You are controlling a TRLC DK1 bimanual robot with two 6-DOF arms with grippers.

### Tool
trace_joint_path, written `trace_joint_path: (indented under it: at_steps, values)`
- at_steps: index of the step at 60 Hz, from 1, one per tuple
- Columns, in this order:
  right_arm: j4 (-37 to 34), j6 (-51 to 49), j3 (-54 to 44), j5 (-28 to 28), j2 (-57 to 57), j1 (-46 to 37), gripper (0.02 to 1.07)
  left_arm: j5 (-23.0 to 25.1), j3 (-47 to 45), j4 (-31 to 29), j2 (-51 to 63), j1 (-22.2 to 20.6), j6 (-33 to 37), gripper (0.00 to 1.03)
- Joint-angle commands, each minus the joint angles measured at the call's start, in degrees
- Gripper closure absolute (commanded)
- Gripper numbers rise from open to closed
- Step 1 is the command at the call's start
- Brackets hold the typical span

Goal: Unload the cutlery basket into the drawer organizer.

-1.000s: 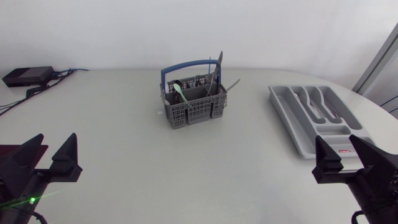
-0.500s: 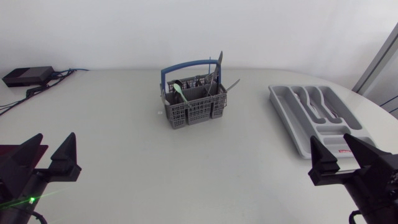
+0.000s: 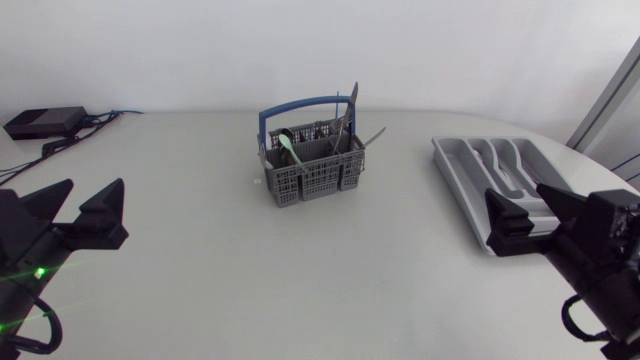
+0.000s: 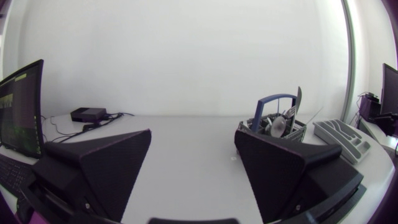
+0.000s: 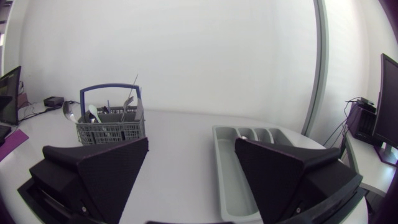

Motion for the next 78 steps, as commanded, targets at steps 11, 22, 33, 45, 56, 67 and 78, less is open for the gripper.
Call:
trace_joint_path:
  at_steps: [11, 22, 33, 45, 56, 67, 78]
  values:
    - [-0.2, 1.1, 9.1, 2.8, 16.7, 3.6, 0.07, -0.1, 16.1, -10.3, 20.9, -3.1, -1.3, 0.12]
    - [-6.1, -0.7, 15.0, 4.5, 25.6, 5.2, 0.07, -0.1, 26.9, -19.7, 36.0, -5.3, -1.4, 0.12]
    - [-12.6, -4.2, 19.9, 4.8, 32.0, 7.2, 0.07, -0.1, 36.6, -22.7, 52.5, -7.6, 10.1, 0.12]
    - [-17.8, -10.6, 24.4, 4.5, 38.4, 9.0, 0.07, 5.0, 46.6, -23.3, 66.5, -6.9, 11.4, 0.11]
    - [-22.0, -10.6, 29.1, 0.3, 45.8, 9.0, 0.07, 15.8, 52.6, -17.2, 74.7, -5.0, 11.0, 0.12]
    - [-21.9, -10.6, 30.2, -0.4, 49.4, 9.6, 0.07, 16.1, 56.2, -10.5, 78.8, -6.3, 9.4, 0.18]
    - [-21.3, -10.6, 30.4, -0.3, 50.8, 10.4, 0.07, 16.4, 59.7, -7.0, 82.4, -9.0, 8.7, 0.22]
